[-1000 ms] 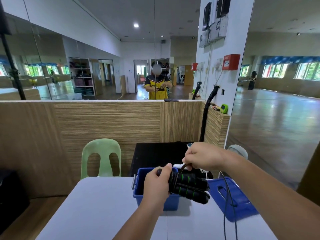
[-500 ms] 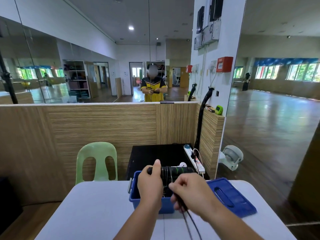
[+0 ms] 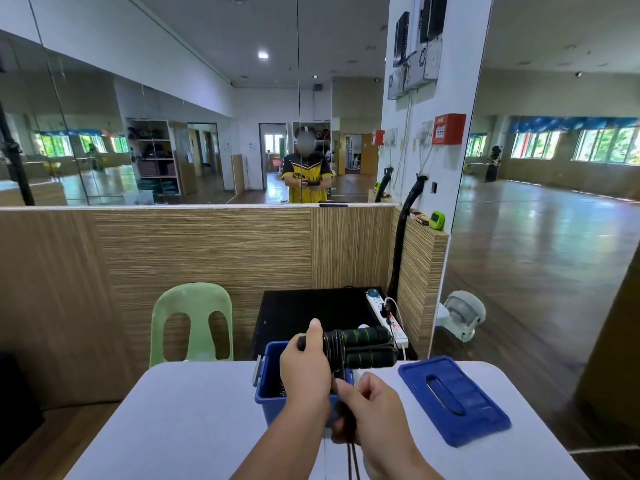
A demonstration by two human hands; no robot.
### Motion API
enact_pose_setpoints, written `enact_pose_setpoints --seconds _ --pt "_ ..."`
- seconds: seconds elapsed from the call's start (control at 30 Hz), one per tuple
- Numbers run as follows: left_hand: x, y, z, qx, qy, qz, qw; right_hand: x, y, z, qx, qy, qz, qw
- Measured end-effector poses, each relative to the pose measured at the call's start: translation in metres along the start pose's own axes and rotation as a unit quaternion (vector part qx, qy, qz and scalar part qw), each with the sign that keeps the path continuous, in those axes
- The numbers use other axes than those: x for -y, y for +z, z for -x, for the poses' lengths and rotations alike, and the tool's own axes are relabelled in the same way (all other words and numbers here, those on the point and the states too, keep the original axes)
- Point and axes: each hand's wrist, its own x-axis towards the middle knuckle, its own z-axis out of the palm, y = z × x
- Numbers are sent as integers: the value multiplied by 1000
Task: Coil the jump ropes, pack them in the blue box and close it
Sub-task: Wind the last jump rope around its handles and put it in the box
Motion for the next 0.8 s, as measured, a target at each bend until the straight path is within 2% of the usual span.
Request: enact_pose_setpoints --seconds 0.23,0.47,0.67,0.8 --pt "-5 1 0 23 -48 36 998 -13 -8 -16 11 35 -47 998" --pt "-4 2 -2 43 -84 75 993 -9 -28 -30 113 19 3 993" --pt "-14 3 6 49 -100 92 989 -6 -34 -38 147 112 -88 979" --pt "-22 -1 10 45 -113 104 987 -5 -36 -36 167 58 -75 981"
